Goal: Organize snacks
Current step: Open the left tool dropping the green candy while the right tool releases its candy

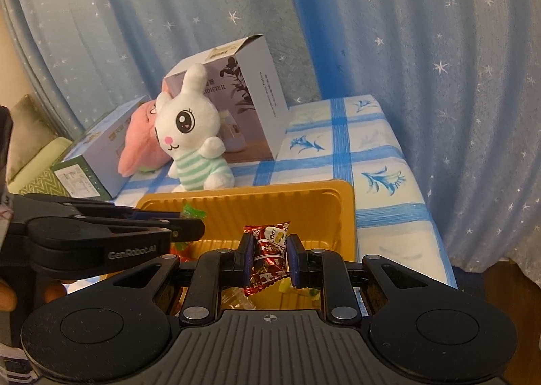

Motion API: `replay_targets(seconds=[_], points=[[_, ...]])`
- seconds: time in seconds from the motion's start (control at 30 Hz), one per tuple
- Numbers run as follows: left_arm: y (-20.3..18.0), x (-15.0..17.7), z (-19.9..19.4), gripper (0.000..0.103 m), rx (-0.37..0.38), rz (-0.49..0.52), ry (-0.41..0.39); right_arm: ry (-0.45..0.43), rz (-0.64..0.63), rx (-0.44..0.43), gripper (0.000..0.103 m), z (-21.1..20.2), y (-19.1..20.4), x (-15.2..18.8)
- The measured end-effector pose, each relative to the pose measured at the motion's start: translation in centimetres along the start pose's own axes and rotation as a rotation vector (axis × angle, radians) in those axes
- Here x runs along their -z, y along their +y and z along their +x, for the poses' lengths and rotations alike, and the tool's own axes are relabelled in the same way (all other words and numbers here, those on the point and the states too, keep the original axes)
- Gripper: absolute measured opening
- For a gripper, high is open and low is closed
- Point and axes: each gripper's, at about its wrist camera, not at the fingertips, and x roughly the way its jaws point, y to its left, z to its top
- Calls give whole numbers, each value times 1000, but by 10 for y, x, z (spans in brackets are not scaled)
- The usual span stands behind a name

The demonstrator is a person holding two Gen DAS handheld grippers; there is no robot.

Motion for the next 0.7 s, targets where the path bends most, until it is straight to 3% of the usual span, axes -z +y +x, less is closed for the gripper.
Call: replay_targets(seconds=[0.3,0.7], points=[[11,0,12,26,2,-23,31,11,2,2,21,10,1,0],[29,2,3,26,1,-34,25,31,-7,-2,21,30,9,-6]])
